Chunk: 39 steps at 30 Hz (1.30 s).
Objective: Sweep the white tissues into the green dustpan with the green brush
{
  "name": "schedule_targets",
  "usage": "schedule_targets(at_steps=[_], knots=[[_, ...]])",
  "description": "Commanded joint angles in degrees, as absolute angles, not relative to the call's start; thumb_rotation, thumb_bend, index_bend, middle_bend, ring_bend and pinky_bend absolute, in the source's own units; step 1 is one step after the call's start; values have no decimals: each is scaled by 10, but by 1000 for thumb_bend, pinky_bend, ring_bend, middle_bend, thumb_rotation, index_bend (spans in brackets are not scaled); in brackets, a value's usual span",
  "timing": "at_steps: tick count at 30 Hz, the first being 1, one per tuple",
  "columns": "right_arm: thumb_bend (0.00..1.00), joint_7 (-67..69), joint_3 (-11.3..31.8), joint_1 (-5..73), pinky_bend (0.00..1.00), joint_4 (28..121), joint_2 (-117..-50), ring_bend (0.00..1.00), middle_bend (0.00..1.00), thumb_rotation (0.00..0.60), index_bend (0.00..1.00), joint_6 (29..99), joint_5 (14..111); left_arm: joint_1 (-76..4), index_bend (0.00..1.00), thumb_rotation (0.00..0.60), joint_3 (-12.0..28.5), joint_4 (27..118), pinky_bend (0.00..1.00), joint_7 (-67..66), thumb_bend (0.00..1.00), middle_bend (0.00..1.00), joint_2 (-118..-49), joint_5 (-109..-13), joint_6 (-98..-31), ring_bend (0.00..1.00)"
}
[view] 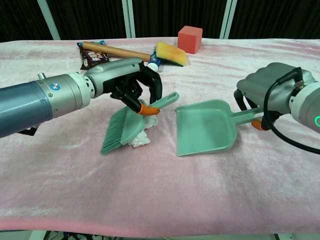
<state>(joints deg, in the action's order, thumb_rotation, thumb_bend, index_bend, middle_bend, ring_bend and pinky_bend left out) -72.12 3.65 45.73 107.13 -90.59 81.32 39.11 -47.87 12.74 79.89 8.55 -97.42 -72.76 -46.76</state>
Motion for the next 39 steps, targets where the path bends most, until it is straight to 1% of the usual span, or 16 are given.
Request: schedule_targets(at_steps=[1, 14, 20, 25, 29, 34, 39], knots=[[473, -721, 37, 458, 780, 1070, -908, 751, 654, 600, 698, 813, 390, -487, 636, 600, 132, 780, 971, 102, 367, 678, -991, -734, -468, 827], [472, -714, 32, 453, 780, 1069, -907, 751, 654, 600, 698, 814, 391, -539, 637, 600, 164, 720, 971, 140, 367, 680, -1056, -768, -476, 827], [473, -709, 34, 450, 780, 1076, -901, 752, 654, 600, 698, 815, 390, -562, 638, 600, 194, 706, 971, 165, 367, 680, -1092, -778, -509, 827], [473, -706, 33, 449, 780, 1082, -896, 751, 653, 600, 698, 815, 393, -564, 639, 600, 202, 716, 971, 179, 367, 680, -1090, -790, -534, 827], [473, -708, 31, 449, 780, 1084, -896, 751, 653, 600, 698, 816, 395, -552, 641, 600, 192, 734, 971, 180, 367, 681, -1063, -791, -538, 827], [473, -712, 27, 450, 780, 1085, -902, 751, 653, 600, 698, 817, 395, -525, 643, 600, 157, 749, 971, 173, 367, 682, -1025, -785, -529, 827], [473, -714, 25, 449, 780, 1082, -907, 751, 653, 600, 698, 818, 394, -505, 642, 600, 127, 750, 971, 178, 367, 682, -1018, -777, -521, 827]])
